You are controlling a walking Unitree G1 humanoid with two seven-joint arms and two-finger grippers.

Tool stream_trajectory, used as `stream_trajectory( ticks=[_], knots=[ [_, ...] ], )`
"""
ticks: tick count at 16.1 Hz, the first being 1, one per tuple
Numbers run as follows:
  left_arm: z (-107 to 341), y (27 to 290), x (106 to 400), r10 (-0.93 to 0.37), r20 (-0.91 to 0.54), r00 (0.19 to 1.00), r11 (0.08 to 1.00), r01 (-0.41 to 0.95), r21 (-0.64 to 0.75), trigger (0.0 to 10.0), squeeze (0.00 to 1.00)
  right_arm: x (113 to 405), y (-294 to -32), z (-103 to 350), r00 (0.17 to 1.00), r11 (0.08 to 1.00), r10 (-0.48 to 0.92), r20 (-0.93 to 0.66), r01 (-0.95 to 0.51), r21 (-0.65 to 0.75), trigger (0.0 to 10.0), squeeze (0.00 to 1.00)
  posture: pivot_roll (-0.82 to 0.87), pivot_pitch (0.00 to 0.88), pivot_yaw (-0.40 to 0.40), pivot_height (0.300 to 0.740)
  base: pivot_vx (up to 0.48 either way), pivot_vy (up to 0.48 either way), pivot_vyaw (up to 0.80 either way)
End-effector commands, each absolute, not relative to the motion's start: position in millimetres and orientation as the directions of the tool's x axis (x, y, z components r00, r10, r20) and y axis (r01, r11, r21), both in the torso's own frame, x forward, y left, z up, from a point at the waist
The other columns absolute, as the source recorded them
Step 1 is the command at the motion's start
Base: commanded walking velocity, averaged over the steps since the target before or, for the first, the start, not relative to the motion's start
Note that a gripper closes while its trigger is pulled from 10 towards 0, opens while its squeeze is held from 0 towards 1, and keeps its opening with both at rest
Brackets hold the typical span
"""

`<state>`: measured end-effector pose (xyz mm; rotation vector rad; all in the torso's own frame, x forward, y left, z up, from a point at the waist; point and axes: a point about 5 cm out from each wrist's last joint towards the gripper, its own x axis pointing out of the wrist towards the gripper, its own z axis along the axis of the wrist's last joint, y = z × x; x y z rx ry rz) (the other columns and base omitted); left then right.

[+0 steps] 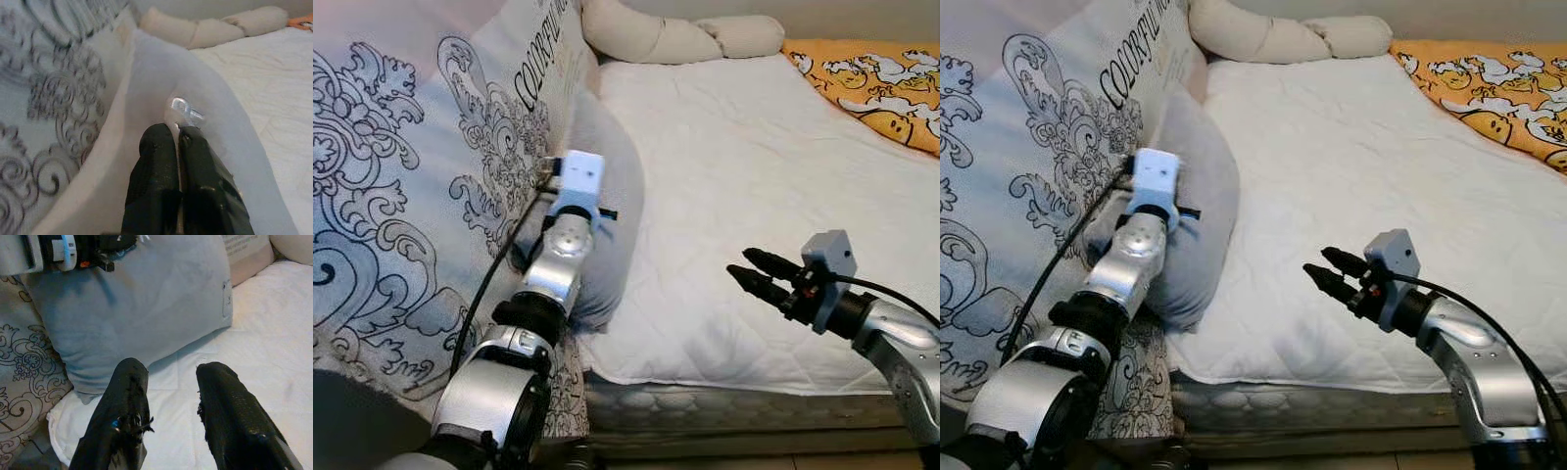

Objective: Clean up the room

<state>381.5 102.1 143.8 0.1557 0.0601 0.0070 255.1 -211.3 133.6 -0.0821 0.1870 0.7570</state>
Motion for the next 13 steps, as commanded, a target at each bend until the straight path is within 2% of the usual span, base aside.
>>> stream_trajectory(
  ticks=[1, 3, 4, 5, 6, 13],
  knots=[
    [141, 112, 383, 0.066, -0.095, 0.993, 0.989, -0.053, 0.136, 10.0, 0.0, 253, -213, 139, 0.707, 0.718, 0.682, -0.186, -0.696, -0.011, 10.0, 0.0, 0.03, 0.0, 0.069, 0.74, 0.0, 0.0, 0.0],
    [146, 125, 386, 0.103, -0.071, 0.992, 0.978, -0.088, 0.189, 10.0, 0.0, 253, -211, 139, 0.697, 0.708, 0.694, -0.182, -0.706, -0.006, 10.0, 0.0, 0.03, 0.0, 0.068, 0.74, 0.0, 0.0, 0.0],
    [148, 125, 386, 0.093, -0.059, 0.994, 0.978, -0.08, 0.194, 10.0, 0.14, 253, -211, 140, 0.697, 0.707, 0.694, -0.181, -0.707, -0.006, 10.0, 0.0, 0.03, 0.0, 0.068, 0.74, 0.0, 0.0, 0.0],
    [159, 124, 387, 0.012, -0.004, 1.0, 0.979, -0.011, 0.202, 10.0, 1.0, 253, -212, 140, 0.697, 0.708, 0.694, -0.178, -0.706, -0.006, 10.0, 0.0, 0.04, 0.0, 0.068, 0.74, 0.0, 0.0, 0.0],
    [164, 121, 388, -0.048, 0.017, 0.999, 0.979, 0.043, 0.199, 10.0, 1.0, 252, -211, 140, 0.698, 0.708, 0.695, -0.175, -0.706, -0.003, 10.0, 0.0, 0.04, 0.0, 0.069, 0.74, 0.0, 0.0, 0.0],
    [194, 138, 380, -0.125, 0.141, 0.982, 0.985, 0.106, 0.137, 10.0, 1.0, 253, -217, 140, 0.747, 0.758, 0.648, -0.15, -0.651, 0.038, 10.0, 0.0, 0.03, 0.0, 0.073, 0.74, 0.0, 0.0, 0.0]
  ],
)
